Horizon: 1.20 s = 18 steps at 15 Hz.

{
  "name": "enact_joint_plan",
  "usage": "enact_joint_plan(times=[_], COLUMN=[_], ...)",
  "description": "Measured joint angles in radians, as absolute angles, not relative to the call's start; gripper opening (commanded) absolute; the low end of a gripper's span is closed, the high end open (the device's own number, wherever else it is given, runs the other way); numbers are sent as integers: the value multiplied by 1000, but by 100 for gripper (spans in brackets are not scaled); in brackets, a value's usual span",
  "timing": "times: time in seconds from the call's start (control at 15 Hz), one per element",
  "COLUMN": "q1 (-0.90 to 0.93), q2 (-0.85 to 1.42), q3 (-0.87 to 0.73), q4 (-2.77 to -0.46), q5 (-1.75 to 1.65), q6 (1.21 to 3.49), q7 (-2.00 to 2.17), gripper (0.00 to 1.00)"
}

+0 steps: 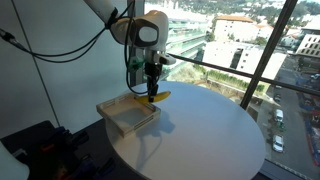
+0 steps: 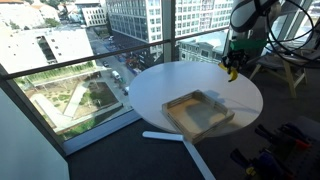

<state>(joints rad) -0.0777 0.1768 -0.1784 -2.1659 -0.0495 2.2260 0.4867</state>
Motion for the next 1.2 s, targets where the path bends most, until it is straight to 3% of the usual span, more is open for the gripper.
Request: enact_joint_plan(times=[1.2], q1=[-127], q2=[221], q3=[-234], q4=[-2161], q5=[-49], q6=[2292], q7=[486], gripper=[16])
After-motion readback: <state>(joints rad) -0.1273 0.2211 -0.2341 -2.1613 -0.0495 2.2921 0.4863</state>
